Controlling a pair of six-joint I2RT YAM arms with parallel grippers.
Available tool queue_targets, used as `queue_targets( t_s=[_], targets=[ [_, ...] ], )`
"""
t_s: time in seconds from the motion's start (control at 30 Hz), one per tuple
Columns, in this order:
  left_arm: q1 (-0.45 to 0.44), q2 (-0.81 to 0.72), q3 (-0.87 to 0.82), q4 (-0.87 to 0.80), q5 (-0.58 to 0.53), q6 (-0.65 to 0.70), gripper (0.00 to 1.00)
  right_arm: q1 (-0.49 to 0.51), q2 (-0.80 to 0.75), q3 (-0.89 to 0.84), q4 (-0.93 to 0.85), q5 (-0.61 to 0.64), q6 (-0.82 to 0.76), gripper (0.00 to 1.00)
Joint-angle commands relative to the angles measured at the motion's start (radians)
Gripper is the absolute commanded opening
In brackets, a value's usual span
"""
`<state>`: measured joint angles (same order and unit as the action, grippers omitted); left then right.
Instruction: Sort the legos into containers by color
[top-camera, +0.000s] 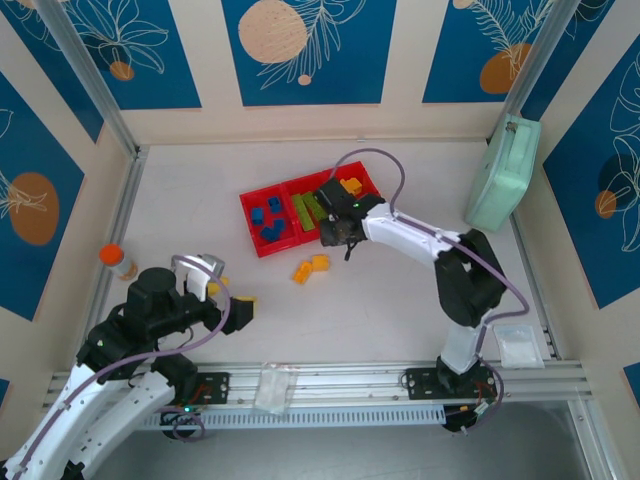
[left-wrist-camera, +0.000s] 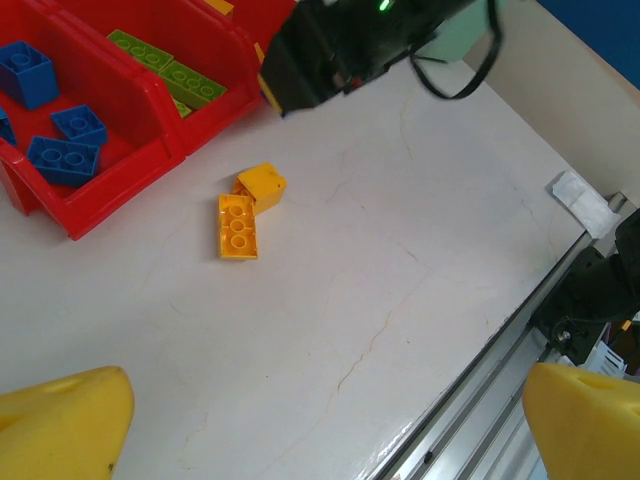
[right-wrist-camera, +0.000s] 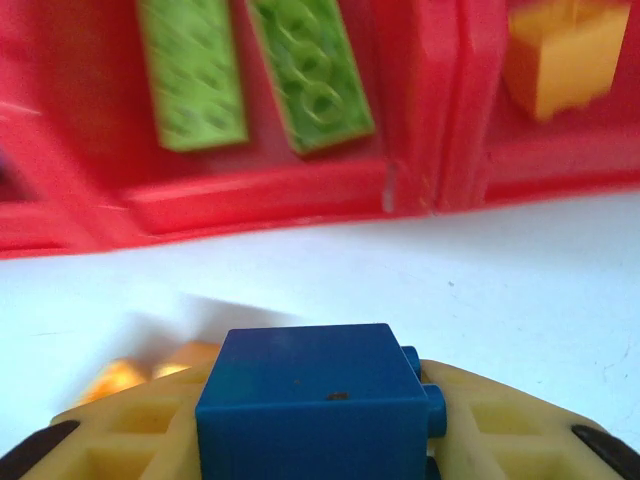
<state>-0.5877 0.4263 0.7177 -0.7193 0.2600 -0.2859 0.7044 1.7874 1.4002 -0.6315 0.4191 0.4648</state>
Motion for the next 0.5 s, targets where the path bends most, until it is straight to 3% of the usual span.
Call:
queue_targets(
  t_s=[0.0, 0.2, 0.47],
  targets=[
    [-0.009, -0.009, 0.002, -0.003, -0.011, 0.011, 0.99, 0.043, -0.053, 0.064, 0.080, -0.021, -0.053, 0.29],
    [-0.009, -0.022, 0.004, -0.008, -0.025, 0.010, 0.99, 0.052, 0.053, 0.202, 0.164, -0.126, -0.081, 0.28],
    [-0.009, -0.035, 0.005, -0.012, -0.042, 0.007, 0.99, 0.051, 0.307, 0.390, 0.247, -0.310, -0.114, 0.28]
  ],
)
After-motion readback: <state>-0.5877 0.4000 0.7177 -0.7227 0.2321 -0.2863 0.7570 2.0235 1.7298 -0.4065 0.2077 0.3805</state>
